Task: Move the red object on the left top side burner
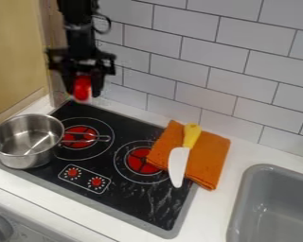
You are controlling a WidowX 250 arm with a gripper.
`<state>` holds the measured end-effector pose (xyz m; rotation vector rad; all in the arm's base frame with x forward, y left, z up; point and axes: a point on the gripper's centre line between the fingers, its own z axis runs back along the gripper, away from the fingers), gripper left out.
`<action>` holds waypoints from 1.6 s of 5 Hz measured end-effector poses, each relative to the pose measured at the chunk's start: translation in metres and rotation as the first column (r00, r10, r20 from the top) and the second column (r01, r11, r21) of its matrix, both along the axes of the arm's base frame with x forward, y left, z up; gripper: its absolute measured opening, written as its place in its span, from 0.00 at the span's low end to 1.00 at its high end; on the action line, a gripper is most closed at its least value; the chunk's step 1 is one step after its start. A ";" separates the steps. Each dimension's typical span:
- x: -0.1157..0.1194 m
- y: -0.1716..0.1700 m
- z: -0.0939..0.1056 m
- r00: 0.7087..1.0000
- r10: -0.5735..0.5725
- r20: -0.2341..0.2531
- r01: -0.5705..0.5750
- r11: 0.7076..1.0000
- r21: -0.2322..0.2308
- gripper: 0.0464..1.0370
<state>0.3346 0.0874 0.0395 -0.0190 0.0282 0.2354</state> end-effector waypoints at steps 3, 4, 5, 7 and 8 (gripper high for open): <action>0.024 0.009 -0.034 0.994 -0.107 0.008 0.107 0.994 -0.033 0.50; 0.022 0.005 -0.034 0.991 -0.131 -0.002 0.131 0.990 -0.060 0.58; 0.013 0.004 -0.033 0.991 -0.130 -0.043 0.127 0.989 -0.078 0.89; 0.011 0.006 0.007 0.995 -0.097 -0.020 0.097 0.995 -0.013 0.96; 0.014 0.005 0.043 0.995 -0.084 0.059 0.082 0.996 0.044 0.96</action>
